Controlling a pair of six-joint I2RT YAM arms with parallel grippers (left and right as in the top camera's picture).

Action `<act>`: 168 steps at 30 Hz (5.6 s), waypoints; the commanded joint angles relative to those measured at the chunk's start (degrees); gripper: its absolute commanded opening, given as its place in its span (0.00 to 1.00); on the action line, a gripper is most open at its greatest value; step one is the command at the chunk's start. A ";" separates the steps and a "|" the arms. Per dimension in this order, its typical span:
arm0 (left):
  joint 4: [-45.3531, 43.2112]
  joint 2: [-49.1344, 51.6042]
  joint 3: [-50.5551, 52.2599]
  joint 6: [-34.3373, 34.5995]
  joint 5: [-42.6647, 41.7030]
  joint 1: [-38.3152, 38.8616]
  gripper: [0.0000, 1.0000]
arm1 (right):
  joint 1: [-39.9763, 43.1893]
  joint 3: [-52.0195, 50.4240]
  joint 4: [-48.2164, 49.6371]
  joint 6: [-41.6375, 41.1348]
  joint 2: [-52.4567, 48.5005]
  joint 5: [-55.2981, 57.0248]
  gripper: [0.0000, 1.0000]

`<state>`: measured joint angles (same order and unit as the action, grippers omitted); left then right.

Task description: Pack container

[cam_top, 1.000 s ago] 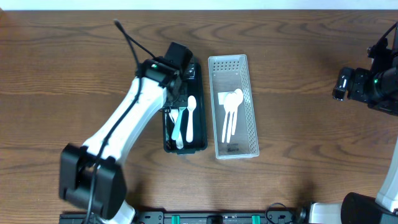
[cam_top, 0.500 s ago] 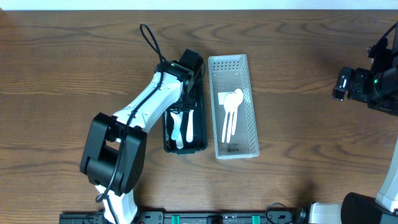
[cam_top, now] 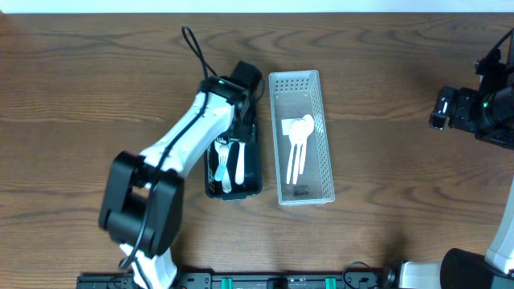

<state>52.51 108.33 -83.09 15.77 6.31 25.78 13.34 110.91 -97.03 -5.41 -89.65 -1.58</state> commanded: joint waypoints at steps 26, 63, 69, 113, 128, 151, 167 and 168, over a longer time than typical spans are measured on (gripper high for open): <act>1.62 -1.66 1.36 2.78 -5.81 -17.09 0.06 | 0.46 -0.04 -0.11 -0.09 -0.04 -0.39 0.99; 0.94 -3.54 -0.39 1.81 0.02 -16.41 0.13 | -1.16 -0.04 5.22 1.27 0.20 -3.17 0.99; -6.56 -12.11 -0.55 -5.09 0.28 -20.17 0.98 | -5.88 -0.04 27.34 1.86 -0.81 -2.34 0.99; -35.58 -84.13 50.71 -16.59 7.74 -18.95 0.98 | -13.27 -79.62 69.02 6.34 66.95 10.34 0.99; -27.45 -89.35 51.80 -16.59 9.01 -18.95 0.98 | -13.79 -84.70 70.20 6.34 75.89 10.36 0.99; -6.12 -89.35 51.80 -16.59 9.01 -18.95 0.98 | -13.79 -84.70 38.64 6.32 75.91 10.36 0.99; -4.31 -89.35 51.80 -16.59 9.01 -18.95 0.98 | -13.79 -84.80 39.74 6.29 87.30 10.40 0.99; -4.31 -89.35 51.80 -16.59 9.01 -18.95 0.98 | -13.79 -84.94 41.64 6.29 88.72 10.12 0.99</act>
<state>48.07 19.22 -31.38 -1.13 14.59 6.61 -0.01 26.11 -57.17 1.50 -3.86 10.94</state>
